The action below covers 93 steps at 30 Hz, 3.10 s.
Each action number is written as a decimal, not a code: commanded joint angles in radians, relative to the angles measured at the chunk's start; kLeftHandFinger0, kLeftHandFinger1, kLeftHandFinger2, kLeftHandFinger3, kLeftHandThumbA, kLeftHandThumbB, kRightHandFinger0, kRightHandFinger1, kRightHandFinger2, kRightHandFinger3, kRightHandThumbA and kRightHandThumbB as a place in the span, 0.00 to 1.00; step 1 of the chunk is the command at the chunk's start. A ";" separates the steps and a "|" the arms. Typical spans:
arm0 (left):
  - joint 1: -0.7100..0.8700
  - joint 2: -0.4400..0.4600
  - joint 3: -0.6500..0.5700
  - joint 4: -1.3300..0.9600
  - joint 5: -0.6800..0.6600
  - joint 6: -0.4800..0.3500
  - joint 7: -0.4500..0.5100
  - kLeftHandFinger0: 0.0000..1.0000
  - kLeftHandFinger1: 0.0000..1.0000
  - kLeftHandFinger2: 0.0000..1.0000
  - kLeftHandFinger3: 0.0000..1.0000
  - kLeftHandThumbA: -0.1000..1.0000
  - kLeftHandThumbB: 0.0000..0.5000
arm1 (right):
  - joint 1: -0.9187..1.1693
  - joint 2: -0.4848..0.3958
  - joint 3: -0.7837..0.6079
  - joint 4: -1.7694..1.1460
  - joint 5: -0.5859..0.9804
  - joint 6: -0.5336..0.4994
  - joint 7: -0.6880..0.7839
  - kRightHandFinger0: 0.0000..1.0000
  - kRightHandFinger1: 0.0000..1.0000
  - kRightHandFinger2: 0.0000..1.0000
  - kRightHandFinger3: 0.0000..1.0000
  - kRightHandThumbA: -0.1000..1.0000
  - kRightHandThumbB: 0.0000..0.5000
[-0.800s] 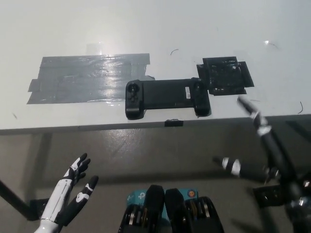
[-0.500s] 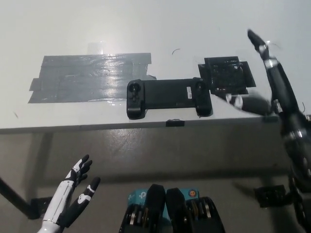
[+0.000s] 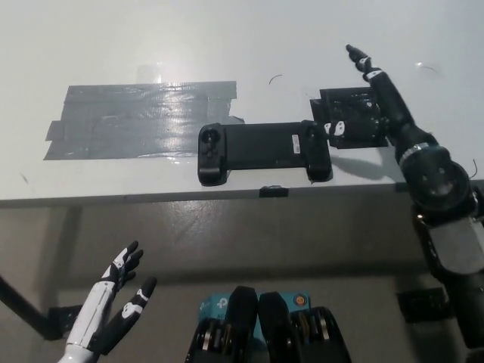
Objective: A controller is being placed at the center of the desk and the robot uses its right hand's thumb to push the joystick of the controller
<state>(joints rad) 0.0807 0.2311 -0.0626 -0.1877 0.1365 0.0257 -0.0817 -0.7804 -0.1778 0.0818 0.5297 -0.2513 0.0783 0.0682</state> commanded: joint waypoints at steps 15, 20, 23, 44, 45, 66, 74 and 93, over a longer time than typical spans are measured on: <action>-0.015 0.007 0.008 -0.041 0.003 -0.012 -0.009 1.00 1.00 1.00 1.00 0.73 0.23 | -0.167 0.045 -0.006 0.284 0.019 -0.078 -0.066 1.00 1.00 1.00 1.00 1.00 0.82; -0.015 0.007 0.010 -0.035 -0.004 -0.020 -0.009 1.00 1.00 1.00 1.00 0.70 0.21 | -0.172 0.045 -0.006 0.306 0.018 -0.070 -0.073 1.00 1.00 1.00 1.00 1.00 0.84; -0.018 0.007 0.013 -0.035 -0.011 -0.018 -0.011 1.00 1.00 1.00 1.00 0.69 0.21 | -0.176 0.047 -0.010 0.320 0.027 -0.075 -0.073 1.00 1.00 1.00 1.00 1.00 0.85; -0.025 0.005 0.017 -0.031 -0.021 -0.020 -0.013 1.00 1.00 1.00 1.00 0.64 0.17 | -0.194 0.051 -0.073 0.416 0.099 -0.089 -0.068 1.00 1.00 1.00 1.00 1.00 0.80; -0.025 0.004 0.017 -0.031 -0.024 -0.019 -0.013 1.00 1.00 1.00 1.00 0.63 0.16 | -0.196 0.049 -0.067 0.426 0.095 -0.097 -0.066 1.00 1.00 1.00 1.00 1.00 0.79; -0.036 0.004 0.020 -0.031 -0.014 -0.020 -0.015 1.00 1.00 1.00 1.00 0.66 0.18 | -0.248 0.051 -0.145 0.526 0.184 -0.119 -0.072 1.00 1.00 1.00 1.00 1.00 0.80; -0.041 0.006 0.024 -0.032 -0.018 -0.017 -0.016 1.00 1.00 1.00 1.00 0.66 0.19 | -0.267 0.049 -0.195 0.592 0.228 -0.163 -0.074 1.00 1.00 1.00 1.00 1.00 0.78; -0.050 0.011 0.023 -0.037 -0.007 -0.010 -0.018 1.00 1.00 1.00 1.00 0.70 0.20 | -0.295 0.038 -0.240 0.670 0.281 -0.210 -0.085 1.00 1.00 1.00 1.00 1.00 0.65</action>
<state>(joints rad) 0.0435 0.2300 -0.0457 -0.1912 0.1271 0.0299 -0.0907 -0.9998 -0.1211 -0.1405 1.1880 -0.0066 -0.0941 0.0149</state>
